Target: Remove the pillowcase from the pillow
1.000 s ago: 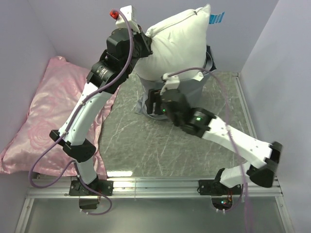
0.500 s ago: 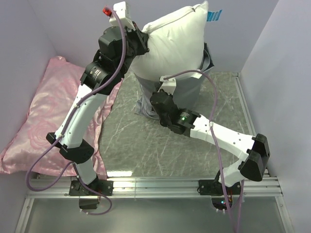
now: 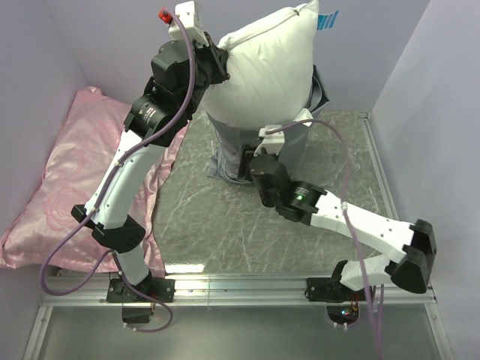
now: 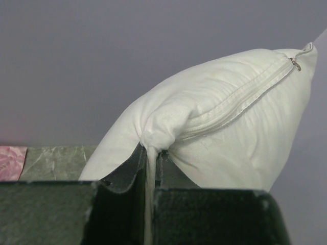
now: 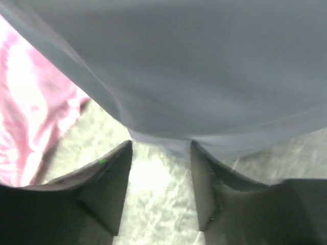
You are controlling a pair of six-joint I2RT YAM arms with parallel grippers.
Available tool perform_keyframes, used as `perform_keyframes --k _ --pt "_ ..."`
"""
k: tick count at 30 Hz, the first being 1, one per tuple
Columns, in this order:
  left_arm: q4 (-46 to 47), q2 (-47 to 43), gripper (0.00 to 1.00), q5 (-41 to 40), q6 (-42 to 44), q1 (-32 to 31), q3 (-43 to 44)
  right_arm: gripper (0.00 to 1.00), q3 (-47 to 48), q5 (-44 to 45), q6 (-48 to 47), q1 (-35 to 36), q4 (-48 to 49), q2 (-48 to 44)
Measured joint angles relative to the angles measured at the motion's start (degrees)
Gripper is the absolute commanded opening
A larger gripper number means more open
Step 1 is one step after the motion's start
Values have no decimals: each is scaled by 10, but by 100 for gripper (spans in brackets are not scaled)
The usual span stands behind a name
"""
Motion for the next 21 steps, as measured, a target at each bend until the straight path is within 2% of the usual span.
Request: perform_keyframes --k 1,3,6,7,8,9,10,13,16,21 --pt "0 0 0 0 0 0 0 69 4 2 -8 0 5 -12" --pt "0 0 0 0 2 0 0 73 19 10 -22 1 20 -24" --pt "2 0 0 0 2 0 0 69 55 23 -35 1 46 -3" --pt "2 0 0 0 2 0 0 64 64 24 -37 1 52 9" --pt "2 0 0 1 2 0 0 38 78 26 -38 -2 54 29" --pt "2 0 0 1 2 0 0 24 89 26 -42 -3 54 50" --pt "3 0 0 1 2 0 0 18 96 24 -40 -3 55 71" --pt "5 0 0 1 4 0 0 7 97 15 -21 -3 43 120" --pt "5 0 0 2 6 0 2 1 92 9 5 2 30 160" --pt "15 0 0 2 11 0 2 0 78 -22 79 16 4 240"
